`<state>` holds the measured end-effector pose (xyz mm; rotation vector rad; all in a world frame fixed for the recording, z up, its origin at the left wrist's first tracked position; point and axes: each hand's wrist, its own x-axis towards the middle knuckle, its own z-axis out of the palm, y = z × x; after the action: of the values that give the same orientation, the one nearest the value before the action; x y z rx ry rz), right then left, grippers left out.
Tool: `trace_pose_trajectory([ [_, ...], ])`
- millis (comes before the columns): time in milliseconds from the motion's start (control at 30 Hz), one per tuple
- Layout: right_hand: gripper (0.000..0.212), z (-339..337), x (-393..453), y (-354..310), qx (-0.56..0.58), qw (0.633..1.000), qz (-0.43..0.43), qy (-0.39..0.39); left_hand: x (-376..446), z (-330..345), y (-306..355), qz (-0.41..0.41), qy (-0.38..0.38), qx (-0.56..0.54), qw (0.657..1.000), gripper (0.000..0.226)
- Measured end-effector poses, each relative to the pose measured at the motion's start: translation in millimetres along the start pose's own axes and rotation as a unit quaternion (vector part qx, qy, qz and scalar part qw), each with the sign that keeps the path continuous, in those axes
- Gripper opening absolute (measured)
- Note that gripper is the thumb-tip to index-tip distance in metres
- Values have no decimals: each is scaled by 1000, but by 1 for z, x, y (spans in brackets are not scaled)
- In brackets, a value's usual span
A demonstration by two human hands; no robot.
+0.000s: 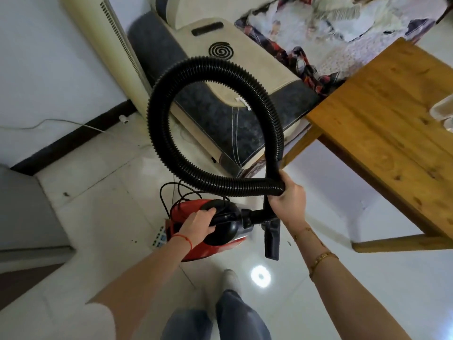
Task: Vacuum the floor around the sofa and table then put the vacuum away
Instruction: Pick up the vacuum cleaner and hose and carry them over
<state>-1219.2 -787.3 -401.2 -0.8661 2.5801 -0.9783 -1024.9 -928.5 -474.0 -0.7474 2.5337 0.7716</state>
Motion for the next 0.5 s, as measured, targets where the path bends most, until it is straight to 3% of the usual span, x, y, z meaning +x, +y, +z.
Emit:
trace_pose_trajectory([
  [500,53,184,41,170,-40,997,-43,51,159,181,-99,5,21,2,1000,37],
])
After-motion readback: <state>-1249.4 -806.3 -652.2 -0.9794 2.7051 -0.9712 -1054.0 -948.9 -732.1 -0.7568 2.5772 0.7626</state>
